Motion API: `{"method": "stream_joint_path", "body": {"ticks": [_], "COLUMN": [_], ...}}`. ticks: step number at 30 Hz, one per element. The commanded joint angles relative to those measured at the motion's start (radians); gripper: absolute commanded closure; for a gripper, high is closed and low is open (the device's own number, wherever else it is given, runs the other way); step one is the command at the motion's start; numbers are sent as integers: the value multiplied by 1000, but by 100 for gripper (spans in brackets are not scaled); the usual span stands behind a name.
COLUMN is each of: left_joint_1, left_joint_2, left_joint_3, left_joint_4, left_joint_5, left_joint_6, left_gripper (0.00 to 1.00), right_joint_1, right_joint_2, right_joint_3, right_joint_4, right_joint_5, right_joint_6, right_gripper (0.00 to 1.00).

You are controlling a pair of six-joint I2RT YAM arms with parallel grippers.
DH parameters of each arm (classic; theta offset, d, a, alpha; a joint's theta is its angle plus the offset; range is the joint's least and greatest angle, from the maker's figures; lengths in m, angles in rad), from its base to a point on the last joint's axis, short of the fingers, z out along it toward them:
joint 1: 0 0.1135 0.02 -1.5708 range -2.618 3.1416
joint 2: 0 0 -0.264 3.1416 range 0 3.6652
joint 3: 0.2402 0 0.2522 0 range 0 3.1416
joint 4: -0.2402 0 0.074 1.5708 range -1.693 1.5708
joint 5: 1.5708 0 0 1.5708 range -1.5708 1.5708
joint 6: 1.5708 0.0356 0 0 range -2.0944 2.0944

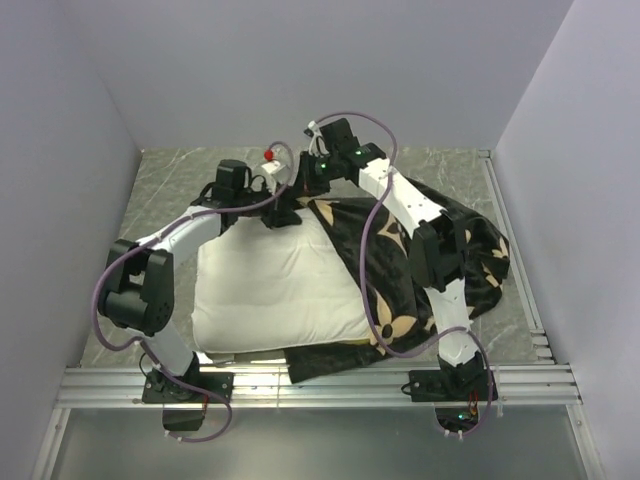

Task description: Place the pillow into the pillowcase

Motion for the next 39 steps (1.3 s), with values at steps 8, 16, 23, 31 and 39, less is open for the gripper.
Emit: {"method": "stream_joint_path", "body": {"ticks": [8,16,23,31,39], "left_joint_1": [295,322,189,-189,-447], "left_joint_2": [125,162,-279,-479,-414], "left_joint_3": [-35,47,-55,-363,-546], "left_joint_4": [141,-5,-252,-277,-95], "left_joint_5": [-271,-192,-156,-438,-723], "left_joint_6": [-342,-288,119,350,356], "left_gripper": [100,37,1,1,1], "right_joint_1": [-76,-228,-214,-107,-105], "right_joint_2": [-131,-460,-806,-829,-824], "right_joint_3": [63,-316,-918,-1094,-1211], "right_joint_4": [-35,-197,32,181,234], "right_joint_5": [133,242,172,219,259], "right_joint_6": [-254,-419,-324,-290,-212], "right_gripper": [18,36,34,29,28]}}
